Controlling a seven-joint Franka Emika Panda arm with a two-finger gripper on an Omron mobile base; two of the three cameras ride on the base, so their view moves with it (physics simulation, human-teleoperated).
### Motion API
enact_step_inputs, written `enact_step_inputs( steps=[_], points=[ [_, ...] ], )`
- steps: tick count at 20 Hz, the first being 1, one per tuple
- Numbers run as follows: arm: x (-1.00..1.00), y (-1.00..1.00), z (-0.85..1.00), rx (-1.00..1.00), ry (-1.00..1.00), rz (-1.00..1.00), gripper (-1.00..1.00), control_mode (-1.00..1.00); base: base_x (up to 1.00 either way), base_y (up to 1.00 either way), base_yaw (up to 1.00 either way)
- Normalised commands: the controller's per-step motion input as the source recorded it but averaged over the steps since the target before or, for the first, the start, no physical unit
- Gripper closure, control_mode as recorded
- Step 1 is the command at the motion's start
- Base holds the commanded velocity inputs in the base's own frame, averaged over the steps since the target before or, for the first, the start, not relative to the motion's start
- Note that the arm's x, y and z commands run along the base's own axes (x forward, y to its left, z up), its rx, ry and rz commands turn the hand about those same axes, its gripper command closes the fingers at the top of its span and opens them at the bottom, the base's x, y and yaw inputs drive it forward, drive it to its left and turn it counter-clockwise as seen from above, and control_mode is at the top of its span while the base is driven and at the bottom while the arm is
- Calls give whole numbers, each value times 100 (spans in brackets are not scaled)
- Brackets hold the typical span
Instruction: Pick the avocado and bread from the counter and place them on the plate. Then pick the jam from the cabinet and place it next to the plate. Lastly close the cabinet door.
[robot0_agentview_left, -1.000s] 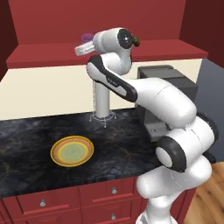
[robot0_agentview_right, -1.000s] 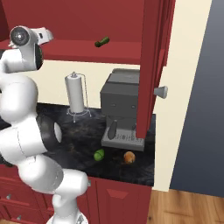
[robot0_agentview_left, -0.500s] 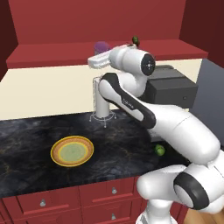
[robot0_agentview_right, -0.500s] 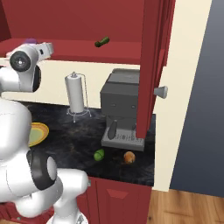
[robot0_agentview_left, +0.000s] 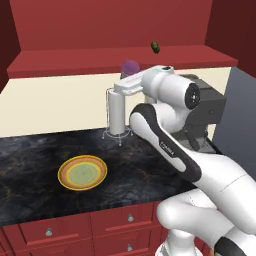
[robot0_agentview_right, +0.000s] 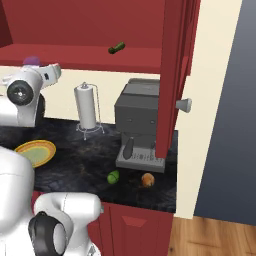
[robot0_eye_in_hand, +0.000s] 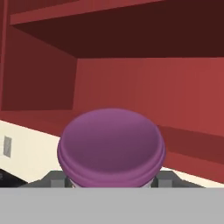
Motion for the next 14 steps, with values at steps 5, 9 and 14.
enact_step_inputs(
  steps=[5, 9, 14],
  points=[
    [-19, -7, -49, 0, 7, 0, 100, -100, 0, 0, 0],
    [0, -5, -68, 0, 3, 3, 100, -100, 0, 0, 0],
    [2, -3, -79, 0, 4, 7, 100, -100, 0, 0, 0]
  ],
)
